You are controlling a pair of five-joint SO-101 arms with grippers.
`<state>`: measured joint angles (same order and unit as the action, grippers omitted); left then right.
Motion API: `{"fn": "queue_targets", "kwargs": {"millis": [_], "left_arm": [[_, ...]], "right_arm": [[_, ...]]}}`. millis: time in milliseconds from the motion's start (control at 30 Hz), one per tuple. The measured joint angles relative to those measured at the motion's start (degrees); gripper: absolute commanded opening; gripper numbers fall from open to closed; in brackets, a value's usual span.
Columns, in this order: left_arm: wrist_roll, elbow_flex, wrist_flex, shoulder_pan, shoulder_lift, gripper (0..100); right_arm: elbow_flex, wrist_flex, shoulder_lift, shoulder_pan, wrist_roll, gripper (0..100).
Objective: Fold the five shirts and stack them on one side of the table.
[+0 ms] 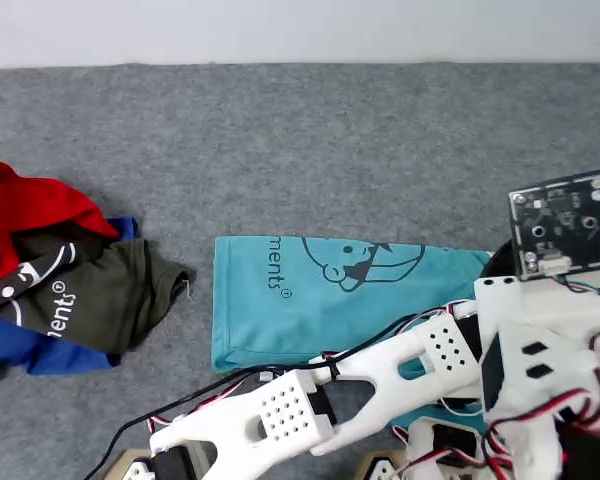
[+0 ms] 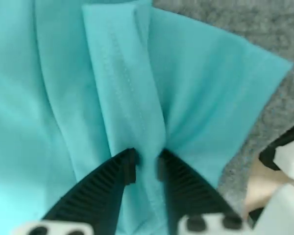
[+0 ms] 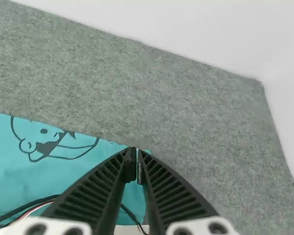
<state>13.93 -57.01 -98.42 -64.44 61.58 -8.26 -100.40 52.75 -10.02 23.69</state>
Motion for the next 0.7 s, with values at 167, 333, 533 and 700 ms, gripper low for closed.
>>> {"fn": "queue_targets", "kwargs": {"millis": [167,333,533,700], "left_arm": [[0.0,-1.9,0.0,0.0,0.1,5],[0.0,-6.8,-0.6,0.1,0.2,5],[0.2,-7.4,-0.6,0.1,0.2,5],[0.3,-7.4,-0.7,0.7,0.2,5]], "right_arm": [[0.3,0.0,0.0,0.0,0.0,0.9],[0.3,0.0,0.0,0.0,0.0,0.9],[0.3,0.0,0.0,0.0,0.0,0.9],[0.3,0.0,0.0,0.0,0.0,0.9]]}}
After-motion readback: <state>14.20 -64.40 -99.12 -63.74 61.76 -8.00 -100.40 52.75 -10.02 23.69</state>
